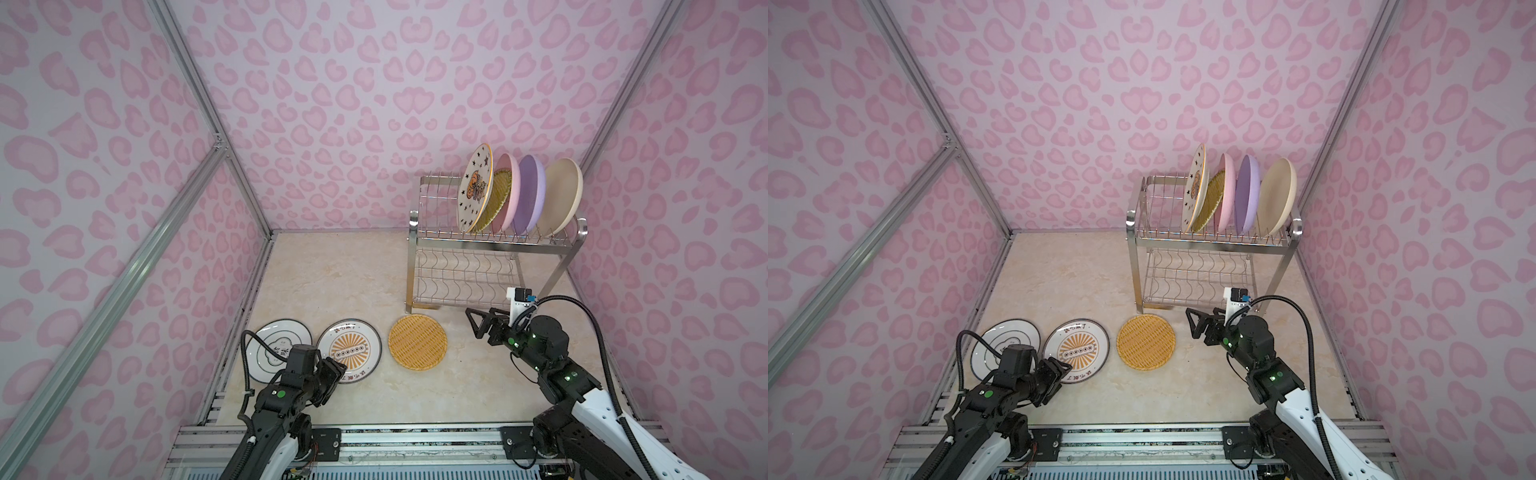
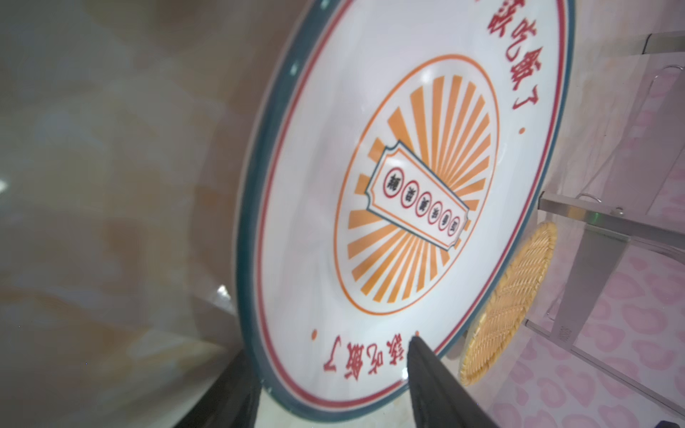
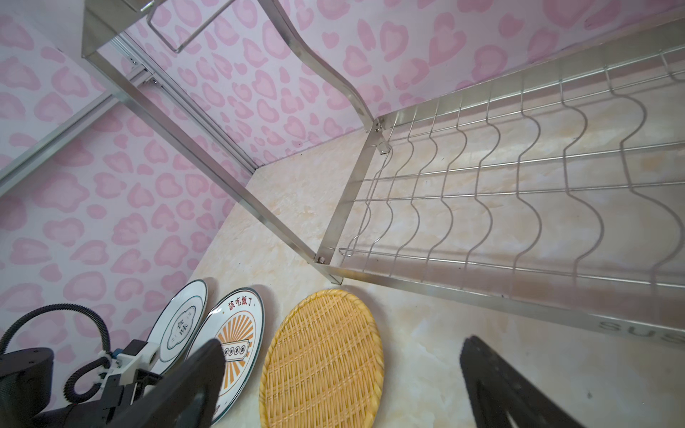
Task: Load plates into a dish rack
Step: Pick up the plate from the middle-left of the table.
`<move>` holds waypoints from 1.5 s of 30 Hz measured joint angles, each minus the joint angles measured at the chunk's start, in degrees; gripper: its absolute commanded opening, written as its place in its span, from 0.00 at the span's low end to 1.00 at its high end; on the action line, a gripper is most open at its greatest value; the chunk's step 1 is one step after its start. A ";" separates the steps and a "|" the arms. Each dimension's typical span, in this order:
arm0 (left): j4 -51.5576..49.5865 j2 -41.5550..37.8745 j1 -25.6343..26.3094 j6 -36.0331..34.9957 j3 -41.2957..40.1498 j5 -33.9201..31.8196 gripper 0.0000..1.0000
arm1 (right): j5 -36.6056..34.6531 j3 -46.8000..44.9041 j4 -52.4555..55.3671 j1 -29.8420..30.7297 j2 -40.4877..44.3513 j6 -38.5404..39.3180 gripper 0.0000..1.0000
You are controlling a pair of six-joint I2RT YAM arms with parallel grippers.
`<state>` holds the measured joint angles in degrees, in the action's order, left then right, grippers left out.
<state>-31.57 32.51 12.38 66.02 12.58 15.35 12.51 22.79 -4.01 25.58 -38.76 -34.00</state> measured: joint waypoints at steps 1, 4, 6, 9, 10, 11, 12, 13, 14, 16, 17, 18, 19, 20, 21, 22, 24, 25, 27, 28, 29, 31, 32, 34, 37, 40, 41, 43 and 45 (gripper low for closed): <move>1.20 0.92 0.02 0.00 -0.02 0.02 0.65 | 0.33 0.04 -0.11 0.26 0.07 -0.02 0.99; 4.31 3.45 0.00 0.33 -0.02 -0.04 0.63 | 0.57 0.59 -0.37 0.66 0.39 -1.01 0.99; 6.62 5.29 0.02 0.35 -0.17 -0.11 0.58 | 0.66 1.14 -0.37 0.76 0.48 -1.44 0.99; 10.73 7.96 0.07 0.48 -0.79 -0.20 0.48 | 0.83 1.49 -0.37 0.94 1.05 -1.84 0.99; 11.69 8.66 0.07 0.76 -0.94 -0.28 0.45 | 0.81 1.49 -0.22 0.96 1.40 -2.19 0.99; 12.33 9.22 0.07 1.01 -1.03 -0.44 0.41 | 0.81 1.44 -0.11 1.01 1.77 -2.47 0.99; 12.92 9.73 0.07 1.01 -1.09 -0.59 0.38 | 0.79 1.33 -0.09 1.05 2.21 -2.47 0.99; 13.31 10.16 0.11 1.01 -1.11 -0.85 0.31 | 0.76 1.16 -0.09 1.05 2.60 -2.51 0.99; 13.46 10.51 0.13 1.09 -1.11 -1.07 0.27 | 0.72 0.96 0.00 1.05 2.89 -2.75 0.99; 13.42 11.13 0.37 1.36 -1.11 -1.77 0.20 | 0.55 0.74 0.33 1.05 3.34 -3.10 0.99; 13.49 11.17 0.39 1.38 -1.11 -1.92 0.17 | 0.52 0.72 0.44 1.05 3.52 -3.19 0.99; 13.64 11.26 0.44 1.81 -1.11 -2.08 0.13 | 0.52 0.72 0.50 1.07 3.74 -3.58 0.99; 14.47 11.37 0.48 2.36 -1.09 -2.19 0.11 | 0.50 0.72 0.50 1.09 3.96 -3.93 0.99; 15.87 11.32 0.55 2.45 -0.94 -2.16 0.10 | 0.50 0.72 0.52 1.09 4.17 -3.93 0.99; 17.88 11.34 0.85 2.45 -0.68 -1.81 0.08 | 0.44 0.70 0.68 1.09 4.48 -3.93 0.99; 18.64 11.28 1.16 2.43 -0.33 -1.75 0.06 | 0.31 0.70 0.87 1.09 4.85 -3.96 0.99; 18.88 11.08 1.57 2.40 0.00 -1.68 0.04 | 0.20 0.55 1.09 1.11 5.64 -3.96 0.99; 18.78 10.86 1.73 2.40 0.07 -1.66 0.04 | -0.24 0.44 1.31 1.16 6.08 -3.96 0.99; 18.29 10.27 2.14 2.29 0.39 -1.95 0.04 | -0.52 0.35 1.99 1.14 6.58 -3.98 0.99; 17.77 9.88 2.38 2.25 0.50 -2.14 0.04 | -0.52 0.33 2.23 1.14 6.71 -3.98 0.99; 17.46 9.62 2.45 2.23 0.57 -2.19 0.04 | -0.52 0.33 2.27 1.14 6.75 -3.98 0.99; 16.46 9.09 2.67 2.16 1.05 -2.32 0.04 | -0.55 0.33 2.40 1.14 6.80 -3.98 0.99; 15.82 8.79 2.75 1.90 1.31 -2.38 0.04 | -0.55 0.33 2.54 1.14 6.80 -3.98 0.99; 13.86 8.07 2.91 1.44 2.38 -2.99 0.04 | -0.55 0.24 2.62 1.14 6.73 -3.98 0.99; 11.10 6.88 2.97 0.92 4.68 -3.82 0.04 | -0.57 0.24 3.06 1.16 6.67 -4.00 0.99; 10.16 5.53 2.99 0.26 7.02 -4.07 0.04 | -0.59 0.17 3.08 1.18 6.56 -4.04 0.99; 10.14 5.16 3.02 0.00 7.56 -4.31 0.04 | -0.72 0.11 3.08 1.25 6.47 -4.26 0.99; 9.99 4.52 3.10 -0.17 8.44 -4.50 0.04 | -0.92 -0.04 3.10 1.33 6.21 -4.42 0.99; 9.35 4.26 3.10 -0.50 9.07 -4.48 0.04 | -0.94 -0.17 3.04 1.60 5.66 -4.42 0.99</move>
<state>-22.22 36.77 15.49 65.52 21.65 10.87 11.57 22.61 -0.97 27.18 -33.10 -38.41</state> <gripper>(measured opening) 0.092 0.989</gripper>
